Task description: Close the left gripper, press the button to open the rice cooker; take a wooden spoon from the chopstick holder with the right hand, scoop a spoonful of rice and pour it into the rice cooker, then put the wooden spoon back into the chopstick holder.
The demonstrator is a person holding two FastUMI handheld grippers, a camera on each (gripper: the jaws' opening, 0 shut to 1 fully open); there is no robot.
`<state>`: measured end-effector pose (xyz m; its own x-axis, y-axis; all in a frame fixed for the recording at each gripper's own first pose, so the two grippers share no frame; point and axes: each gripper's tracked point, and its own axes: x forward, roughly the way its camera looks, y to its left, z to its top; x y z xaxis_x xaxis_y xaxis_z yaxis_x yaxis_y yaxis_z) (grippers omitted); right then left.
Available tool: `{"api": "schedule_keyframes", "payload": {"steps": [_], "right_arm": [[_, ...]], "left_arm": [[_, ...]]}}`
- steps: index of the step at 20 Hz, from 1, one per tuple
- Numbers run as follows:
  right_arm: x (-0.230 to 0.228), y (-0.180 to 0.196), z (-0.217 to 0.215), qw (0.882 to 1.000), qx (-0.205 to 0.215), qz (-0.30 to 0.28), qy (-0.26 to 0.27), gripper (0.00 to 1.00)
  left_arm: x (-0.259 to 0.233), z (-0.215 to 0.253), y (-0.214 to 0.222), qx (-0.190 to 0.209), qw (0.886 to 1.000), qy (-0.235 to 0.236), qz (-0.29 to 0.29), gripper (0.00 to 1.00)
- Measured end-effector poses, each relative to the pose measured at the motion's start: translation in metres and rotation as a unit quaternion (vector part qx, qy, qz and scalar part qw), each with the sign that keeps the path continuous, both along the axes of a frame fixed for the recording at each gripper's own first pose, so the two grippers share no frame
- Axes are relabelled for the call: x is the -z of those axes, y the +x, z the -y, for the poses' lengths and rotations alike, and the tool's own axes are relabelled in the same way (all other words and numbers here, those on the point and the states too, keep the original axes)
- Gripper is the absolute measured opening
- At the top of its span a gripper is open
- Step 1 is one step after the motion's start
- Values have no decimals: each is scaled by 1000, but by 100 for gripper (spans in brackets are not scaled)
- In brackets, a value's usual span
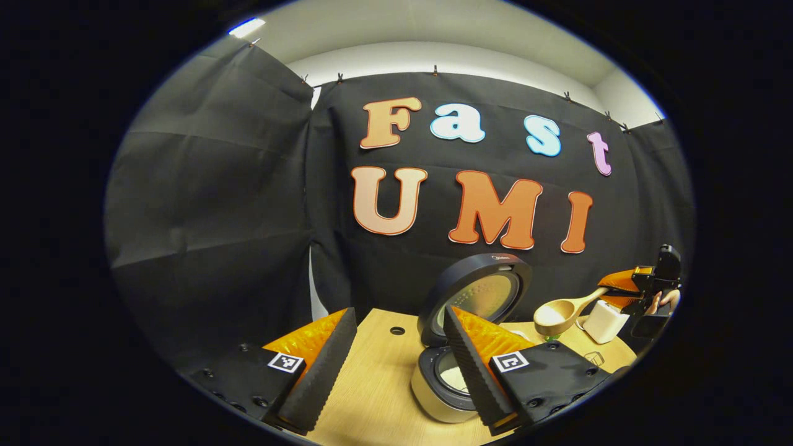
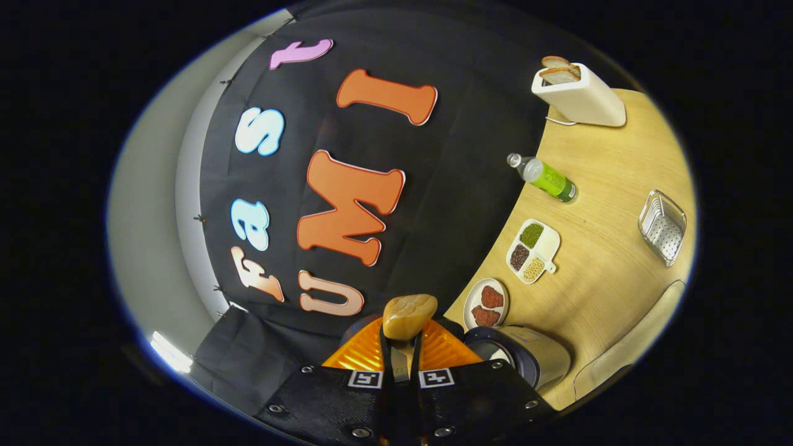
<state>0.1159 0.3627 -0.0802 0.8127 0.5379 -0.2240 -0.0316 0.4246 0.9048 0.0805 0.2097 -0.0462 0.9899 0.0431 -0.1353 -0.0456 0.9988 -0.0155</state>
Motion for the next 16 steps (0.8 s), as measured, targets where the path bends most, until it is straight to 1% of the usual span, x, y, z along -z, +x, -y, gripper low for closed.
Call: {"api": "schedule_keyframes", "payload": {"steps": [4, 7, 10, 13, 16], "right_arm": [[8, 1, -27, 999, -29, 9, -32, 7], [7, 2, -37, 997, -40, 27, -64, 7], [3, 6, -44, 992, -49, 50, -104, 7], [-6, 4, -48, 987, -60, 77, -128, 7], [-10, 4, -51, 978, -66, 106, -165, 7]], "left_arm": [[-1, -12, -6, -18, 1000, 17, -2, 96], [-5, -14, -9, -20, 1000, 12, 4, 96], [-4, -18, -8, -25, 1000, 17, 3, 96], [-3, -20, -6, -31, 999, 15, 2, 95], [-3, -19, -5, -32, 999, 13, 2, 94]]}}
